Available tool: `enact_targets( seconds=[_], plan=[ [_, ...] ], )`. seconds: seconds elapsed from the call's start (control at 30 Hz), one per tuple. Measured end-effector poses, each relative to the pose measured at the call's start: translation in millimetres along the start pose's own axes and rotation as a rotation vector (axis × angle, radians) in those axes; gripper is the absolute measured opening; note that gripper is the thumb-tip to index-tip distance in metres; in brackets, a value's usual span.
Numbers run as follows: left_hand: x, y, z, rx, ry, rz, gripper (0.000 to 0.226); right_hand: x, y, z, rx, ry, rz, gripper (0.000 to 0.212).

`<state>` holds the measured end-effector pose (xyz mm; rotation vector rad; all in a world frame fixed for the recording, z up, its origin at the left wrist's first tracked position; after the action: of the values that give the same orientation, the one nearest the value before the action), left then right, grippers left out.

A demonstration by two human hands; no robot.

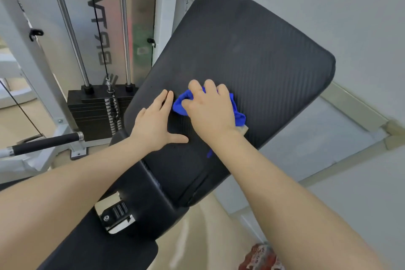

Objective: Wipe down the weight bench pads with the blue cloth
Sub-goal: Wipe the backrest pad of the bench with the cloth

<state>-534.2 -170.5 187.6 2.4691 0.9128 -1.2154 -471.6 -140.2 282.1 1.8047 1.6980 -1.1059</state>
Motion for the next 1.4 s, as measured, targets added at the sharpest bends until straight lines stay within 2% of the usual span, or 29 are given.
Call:
enact_targets(
  seconds=[0.1,0.17,0.23,0.3,0.37,0.47,0.57,0.67,0.73,0.83,0.87,0.9,1.0,1.1,1.13,1.2,1.3,1.33,1.4],
  plan=[
    [-0.4,0.6,7.7,0.025,0.34,0.078,0.109,5.8,-23.0,13.0,0.036,0.023,0.017,0.014],
    [-9.7,1.1,16.5,0.022,0.445,0.112,0.097,1.9,-11.0,14.1,0.023,0.054,-0.032,0.012],
    [-28.0,-2.0,25.9,0.072,0.243,0.056,0.082,6.6,17.3,14.3,-0.011,0.012,-0.049,0.016],
    [-40.1,-4.8,33.6,0.103,0.069,-0.011,0.073,9.9,43.4,11.6,-0.013,0.012,-0.051,0.029],
    [-39.9,-9.9,50.0,0.044,0.029,0.0,0.079,7.3,37.4,12.3,-0.035,0.031,-0.082,0.041],
    [-37.5,-24.5,68.1,-0.049,0.032,0.015,0.097,-2.1,-20.5,10.3,-0.031,0.126,-0.191,0.034],
    [-44.2,-38.9,74.3,-0.045,0.032,-0.072,0.107,-10.5,-77.8,-11.1,0.191,0.122,-0.276,0.031],
    [-38.5,-45.7,72.4,-0.025,0.071,-0.039,0.111,-13.8,-86.3,-15.8,0.34,0.075,-0.322,0.039],
    [-33.1,-48.3,74.8,-0.064,0.12,0.029,0.112,-2.1,-67.4,13.9,0.276,0.065,-0.275,0.035],
    [-30.1,-49.4,78.0,-0.13,0.132,0.132,0.112,26.8,-39.5,83.5,-0.083,0.119,-0.043,0.01],
    [-30.4,-50.6,80.4,-0.145,0.141,0.149,0.114,29.0,-48.3,83.7,-0.152,0.156,-0.047,0.01],
    [-29.2,-50.8,84.2,-0.156,0.163,0.161,0.117,24.9,-65.7,70.3,-0.139,0.181,-0.068,0.015],
    [-24.9,-52.8,86.0,-0.141,0.179,0.178,0.121,-16.6,-122.9,-4.0,0.182,0.248,-0.237,0.034],
    [-23.6,-54.0,90.2,-0.131,0.225,0.148,0.12,-12.4,-142.6,-16.7,0.332,0.24,-0.2,0.017],
    [-22.9,-53.7,91.4,-0.129,0.252,0.14,0.119,-11.5,-138.2,-8.4,0.361,0.236,-0.219,0.018],
    [-22.7,-52.1,90.3,-0.118,0.312,0.124,0.11,3.4,-123.0,24.5,0.299,0.141,-0.224,0.02],
    [-26.9,-53.6,96.2,-0.122,0.38,0.109,0.055,31.8,-94.2,88.0,0.086,0.058,-0.013,0.019],
    [-27.1,-52.9,98.0,-0.124,0.391,0.131,0.049,36.6,-91.3,96.8,0.019,0.053,0.047,0.023],
    [-27.9,-48.9,100.3,-0.119,0.391,0.164,0.064,31.7,-104.3,81.0,-0.059,0.083,0.078,0.021]
  ],
)
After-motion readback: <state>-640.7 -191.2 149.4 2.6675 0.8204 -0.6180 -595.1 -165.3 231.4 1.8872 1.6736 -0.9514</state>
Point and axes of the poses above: each hand's wrist, its own y-axis away from the middle knuckle, its own x-axis out of the palm, z = x × y, the point moved 10 cm from there along -y, towards the middle knuckle, and after that the axes turned 9 degrees about y, right-handed, at the moved point
